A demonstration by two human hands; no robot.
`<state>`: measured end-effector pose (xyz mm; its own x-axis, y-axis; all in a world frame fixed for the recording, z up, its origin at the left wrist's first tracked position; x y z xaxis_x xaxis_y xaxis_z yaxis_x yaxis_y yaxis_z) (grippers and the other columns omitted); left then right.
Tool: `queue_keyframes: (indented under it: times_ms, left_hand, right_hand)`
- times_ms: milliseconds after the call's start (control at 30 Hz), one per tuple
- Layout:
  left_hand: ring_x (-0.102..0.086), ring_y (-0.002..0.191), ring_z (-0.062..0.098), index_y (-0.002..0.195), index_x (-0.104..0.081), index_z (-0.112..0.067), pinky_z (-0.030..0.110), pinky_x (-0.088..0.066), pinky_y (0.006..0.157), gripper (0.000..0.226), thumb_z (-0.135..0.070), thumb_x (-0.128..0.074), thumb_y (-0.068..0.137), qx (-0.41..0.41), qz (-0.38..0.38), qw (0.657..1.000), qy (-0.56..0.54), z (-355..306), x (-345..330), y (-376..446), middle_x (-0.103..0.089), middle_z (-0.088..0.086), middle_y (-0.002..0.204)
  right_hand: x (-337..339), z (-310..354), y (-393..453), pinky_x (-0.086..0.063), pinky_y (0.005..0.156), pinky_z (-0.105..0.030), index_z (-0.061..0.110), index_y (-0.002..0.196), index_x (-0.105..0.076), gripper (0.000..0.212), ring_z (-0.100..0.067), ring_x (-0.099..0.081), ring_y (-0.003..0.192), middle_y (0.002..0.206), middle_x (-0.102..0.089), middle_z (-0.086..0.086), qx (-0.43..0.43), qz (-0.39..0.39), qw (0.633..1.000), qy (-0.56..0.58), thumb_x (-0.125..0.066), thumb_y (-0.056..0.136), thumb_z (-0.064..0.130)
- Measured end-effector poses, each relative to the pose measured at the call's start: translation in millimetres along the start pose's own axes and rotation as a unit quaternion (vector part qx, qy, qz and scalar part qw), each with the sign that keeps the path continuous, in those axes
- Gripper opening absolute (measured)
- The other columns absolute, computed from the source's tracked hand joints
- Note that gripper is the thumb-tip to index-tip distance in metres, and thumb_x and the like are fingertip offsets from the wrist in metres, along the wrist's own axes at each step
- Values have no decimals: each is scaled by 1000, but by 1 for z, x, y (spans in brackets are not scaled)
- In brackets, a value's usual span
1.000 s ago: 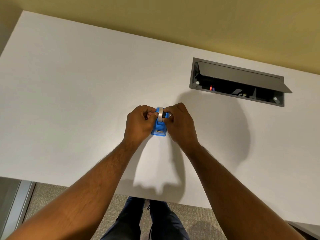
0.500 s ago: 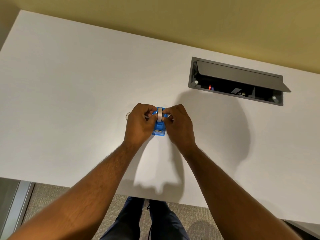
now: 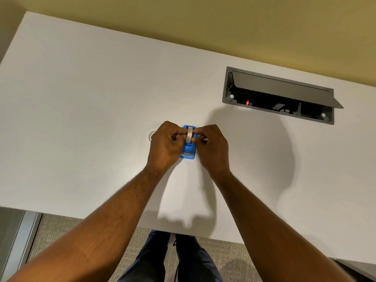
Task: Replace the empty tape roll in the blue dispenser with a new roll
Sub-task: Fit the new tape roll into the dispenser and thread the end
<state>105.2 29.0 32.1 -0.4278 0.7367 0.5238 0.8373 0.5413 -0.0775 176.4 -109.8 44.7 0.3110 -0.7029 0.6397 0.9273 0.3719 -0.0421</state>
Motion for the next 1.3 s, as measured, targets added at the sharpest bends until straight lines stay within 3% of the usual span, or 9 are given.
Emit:
queue_keyframes:
  times_ms: [100, 200, 400, 667, 767, 933, 1133, 1300]
  left_hand:
    - [-63, 85, 4, 94, -76, -14, 6, -46, 72, 17, -1, -67, 89, -3, -4, 1000, 3, -2, 0, 0, -67, 1, 96]
    - [-64, 84, 8, 93, -76, -15, 13, -49, 72, 17, -1, -68, 89, -18, 5, 1000, 13, -3, 1, 0, -67, 3, 96]
    - [-64, 86, 14, 93, -77, -15, 19, -49, 73, 14, -5, -67, 91, -33, 13, 999, 39, -4, 1, -1, -66, 2, 96]
    - [-69, 92, 8, 104, -74, -19, 29, -58, 81, 14, -15, -62, 98, 38, -13, 999, -33, -1, 2, -5, -71, -6, 101]
    - [-71, 98, 14, 114, -72, -17, 35, -60, 87, 18, -21, -59, 101, 59, -7, 996, -62, -3, 4, -3, -73, -2, 109]
    - [-68, 106, 13, 121, -72, -17, 29, -56, 93, 23, -23, -63, 100, 60, 15, 996, -65, -10, 8, 5, -72, -1, 118]
    - [-68, 108, 16, 121, -72, -18, 29, -55, 95, 23, -17, -57, 104, 51, 35, 996, -56, -7, 11, 4, -71, 2, 118]
    - [-69, 103, 15, 119, -71, -15, 33, -58, 91, 21, -16, -56, 104, 29, 44, 996, -76, -6, 10, -1, -71, 2, 114]
  right_hand:
    - [1, -2, -1, -52, 73, -21, 13, 86, -67, 12, -12, -63, 80, 92, -64, 2, -8, -3, 1000, 4, -65, 84, 2]
    - [0, -1, 0, -49, 69, -20, 12, 80, -62, 12, -12, -59, 75, 87, -61, 1, 5, -5, 1000, -18, -63, 85, 2]
    - [-2, 0, 0, -51, 67, -26, 8, 76, -59, 14, -15, -58, 72, 84, -60, -4, 21, -10, 999, -41, -61, 89, 2]
    - [-1, -8, -2, -45, 69, -4, 20, 99, -63, 8, -1, -61, 79, 101, -63, 4, -23, 4, 999, 25, -61, 93, 15]
    - [-4, -7, -2, -47, 66, -6, 25, 106, -61, 14, 0, -62, 83, 103, -61, 8, -50, 9, 997, 52, -63, 92, 26]
    - [-10, -5, -1, -49, 72, -15, 23, 117, -60, 30, -8, -60, 82, 106, -57, 8, -44, 17, 998, 40, -69, 90, 31]
    - [-13, -9, -3, -44, 61, -5, 25, 128, -59, 37, 0, -59, 73, 111, -54, 3, -48, 42, 998, 23, -67, 91, 28]
    - [-11, -13, -2, -44, 69, 0, 19, 133, -58, 32, -5, -57, 88, 115, -50, -6, -44, 66, 997, 19, -50, 102, 16]
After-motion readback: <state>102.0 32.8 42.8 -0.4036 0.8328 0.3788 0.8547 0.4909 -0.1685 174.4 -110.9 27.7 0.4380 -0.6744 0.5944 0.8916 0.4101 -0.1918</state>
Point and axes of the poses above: each hand's wrist, its own y-axis towards the middle knuckle, its own x-axis out of the back of the hand, z = x × y, the point moved 3 cm from there along y, towards the middle knuckle
